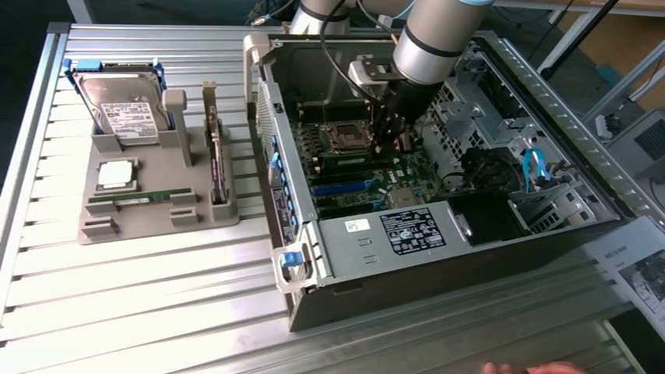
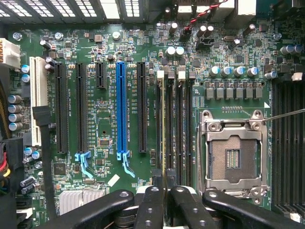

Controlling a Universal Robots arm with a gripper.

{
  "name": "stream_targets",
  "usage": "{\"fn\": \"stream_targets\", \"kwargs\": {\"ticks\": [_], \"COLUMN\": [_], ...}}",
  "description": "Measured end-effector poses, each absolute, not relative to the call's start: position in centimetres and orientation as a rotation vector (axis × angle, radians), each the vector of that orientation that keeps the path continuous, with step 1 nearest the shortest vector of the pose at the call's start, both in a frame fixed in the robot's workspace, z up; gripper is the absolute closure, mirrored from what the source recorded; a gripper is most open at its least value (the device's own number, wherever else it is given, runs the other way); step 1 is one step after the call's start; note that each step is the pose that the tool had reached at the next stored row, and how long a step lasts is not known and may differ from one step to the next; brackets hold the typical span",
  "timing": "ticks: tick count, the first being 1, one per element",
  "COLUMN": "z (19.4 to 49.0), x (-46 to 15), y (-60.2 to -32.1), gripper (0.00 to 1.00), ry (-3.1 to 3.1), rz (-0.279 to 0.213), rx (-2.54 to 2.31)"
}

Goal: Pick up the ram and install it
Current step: 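Insert the ram into the slot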

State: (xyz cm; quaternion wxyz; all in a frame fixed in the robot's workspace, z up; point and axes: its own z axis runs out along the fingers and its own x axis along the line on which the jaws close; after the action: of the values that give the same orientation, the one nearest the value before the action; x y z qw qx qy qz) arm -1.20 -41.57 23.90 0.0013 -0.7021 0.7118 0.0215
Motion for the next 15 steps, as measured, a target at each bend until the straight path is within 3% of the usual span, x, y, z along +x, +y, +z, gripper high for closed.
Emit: {"fn": "stream_targets", "kwargs": {"ticks": [15], "z": [23.89], "x": [-1.2], "y": [-41.46], "gripper": [0.88], "ry": [2.234], "rz": [0.067], "rx": [-2.204]}}
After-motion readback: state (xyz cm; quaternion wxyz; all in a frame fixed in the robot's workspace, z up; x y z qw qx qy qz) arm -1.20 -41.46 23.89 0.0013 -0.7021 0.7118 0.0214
